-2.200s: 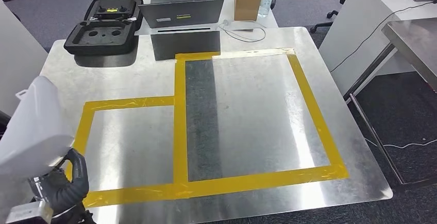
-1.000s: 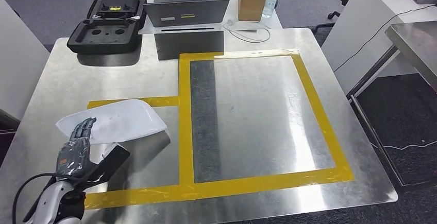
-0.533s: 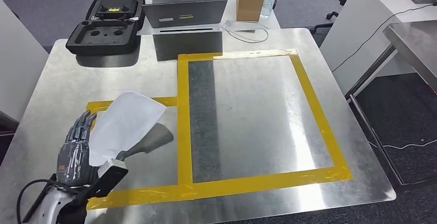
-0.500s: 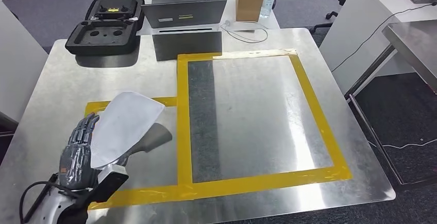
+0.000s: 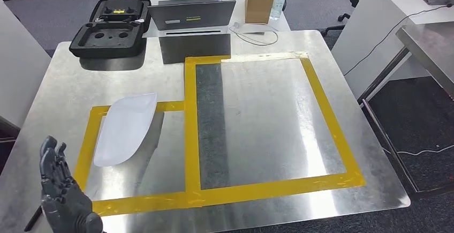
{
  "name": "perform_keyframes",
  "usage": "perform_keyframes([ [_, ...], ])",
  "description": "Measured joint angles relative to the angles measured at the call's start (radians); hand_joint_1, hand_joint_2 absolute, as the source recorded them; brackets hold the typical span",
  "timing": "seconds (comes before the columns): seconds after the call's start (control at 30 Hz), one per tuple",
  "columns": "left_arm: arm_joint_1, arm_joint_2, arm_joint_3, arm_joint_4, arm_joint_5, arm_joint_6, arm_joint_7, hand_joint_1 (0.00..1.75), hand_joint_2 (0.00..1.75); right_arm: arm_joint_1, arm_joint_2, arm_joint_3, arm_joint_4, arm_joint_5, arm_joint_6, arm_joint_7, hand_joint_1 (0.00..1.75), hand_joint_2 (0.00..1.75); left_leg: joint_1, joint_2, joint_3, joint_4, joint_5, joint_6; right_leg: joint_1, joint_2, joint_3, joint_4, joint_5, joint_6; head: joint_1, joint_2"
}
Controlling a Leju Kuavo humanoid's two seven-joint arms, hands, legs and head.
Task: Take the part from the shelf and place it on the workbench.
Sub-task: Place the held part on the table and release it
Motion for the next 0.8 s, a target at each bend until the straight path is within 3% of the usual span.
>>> perform_keyframes([
  [0.4,0.057,-0.248,0.050,-0.100,-0.227,0.000,0.000,0.00,0.00,-0.005,0.000,0.000,0.000,0.000,-0.012,-0.002,0.00,0.00,-0.002,-0.001,0.001,0.000,0.000,0.000,-0.003,0.000,0.001,0.000,0.001,0.006,-0.002,0.000],
  [0.6,0.066,-0.307,0.077,-0.120,-0.221,0.000,0.000,0.00,0.00,-0.009,-0.001,0.000,0.000,0.000,-0.014,0.004,0.00,0.00,-0.007,-0.004,0.001,0.001,0.001,0.005,-0.007,0.000,0.001,0.000,0.003,0.014,-0.002,0.000],
  [0.73,0.069,-0.330,0.089,-0.131,-0.221,0.000,0.000,0.00,0.00,-0.010,-0.001,0.000,0.000,0.000,-0.015,0.005,0.00,0.00,-0.012,-0.006,0.001,0.000,0.004,0.015,-0.013,-0.001,0.001,-0.002,0.005,0.023,-0.004,0.000],
  [0.8,0.069,-0.340,0.093,-0.136,-0.221,0.000,0.000,0.00,0.00,-0.011,-0.001,0.000,0.000,0.000,-0.015,0.005,0.00,0.00,-0.007,-0.004,0.005,-0.008,0.011,0.025,-0.013,-0.005,-0.004,0.011,-0.007,0.030,-0.004,0.000],
])
